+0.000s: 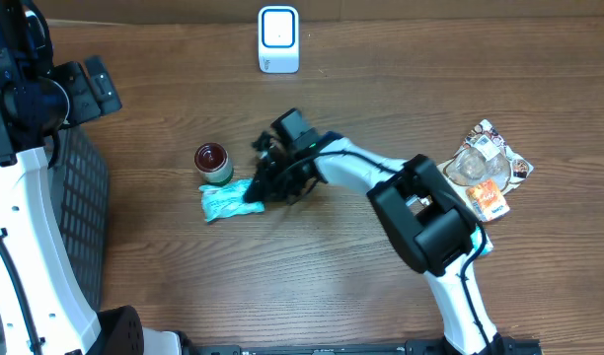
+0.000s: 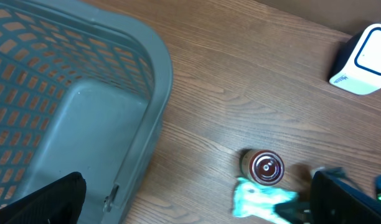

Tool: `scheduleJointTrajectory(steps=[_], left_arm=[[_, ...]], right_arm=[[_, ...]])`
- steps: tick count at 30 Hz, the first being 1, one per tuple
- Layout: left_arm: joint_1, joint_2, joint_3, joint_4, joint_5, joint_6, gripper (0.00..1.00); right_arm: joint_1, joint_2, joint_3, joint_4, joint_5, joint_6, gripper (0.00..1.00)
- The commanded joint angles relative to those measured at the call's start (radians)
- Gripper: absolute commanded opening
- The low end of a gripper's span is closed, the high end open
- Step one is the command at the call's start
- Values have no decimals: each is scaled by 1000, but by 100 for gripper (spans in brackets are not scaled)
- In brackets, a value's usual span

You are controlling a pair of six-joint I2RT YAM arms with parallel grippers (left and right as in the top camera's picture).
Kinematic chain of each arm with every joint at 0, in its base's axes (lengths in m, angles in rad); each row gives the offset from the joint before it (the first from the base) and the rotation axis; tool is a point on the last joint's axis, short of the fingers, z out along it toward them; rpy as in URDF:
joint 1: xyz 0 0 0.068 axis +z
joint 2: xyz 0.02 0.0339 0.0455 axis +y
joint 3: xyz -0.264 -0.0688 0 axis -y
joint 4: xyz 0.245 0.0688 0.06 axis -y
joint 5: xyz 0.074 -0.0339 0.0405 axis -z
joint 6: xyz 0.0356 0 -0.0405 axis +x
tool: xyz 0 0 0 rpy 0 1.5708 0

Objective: Scan the item barcode
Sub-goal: 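Lift the green wipes pack with the right gripper to the scanner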

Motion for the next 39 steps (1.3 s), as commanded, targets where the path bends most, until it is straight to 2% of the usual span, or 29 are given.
scheduleJointTrajectory(steps=[1, 6, 9, 16, 25, 32, 36, 39], left_arm=[[2, 2, 2, 2, -9, 19, 100], [2, 2, 2, 2, -9, 19, 100], [2, 2, 2, 2, -9, 19, 99], [2, 2, 2, 1, -9, 19, 100], [2, 2, 2, 2, -9, 19, 100], [2, 2, 2, 2, -9, 19, 100], [2, 2, 2, 2, -9, 19, 100], [2, 2, 2, 2, -9, 19, 100]], right_arm=[[-86, -102, -14, -74, -14, -105, 4], [-185, -295, -14, -273, -13, -269, 4], [-251, -399, -14, -344, -13, -306, 4], [-377, -615, -13, -360, -18, -353, 4], [-393, -842, -13, -372, 48, -356, 4], [-393, -879, -13, -414, 116, -294, 4], [-363, -865, 7, -426, 272, -214, 4], [-320, -810, 106, -477, 410, -209, 3]])
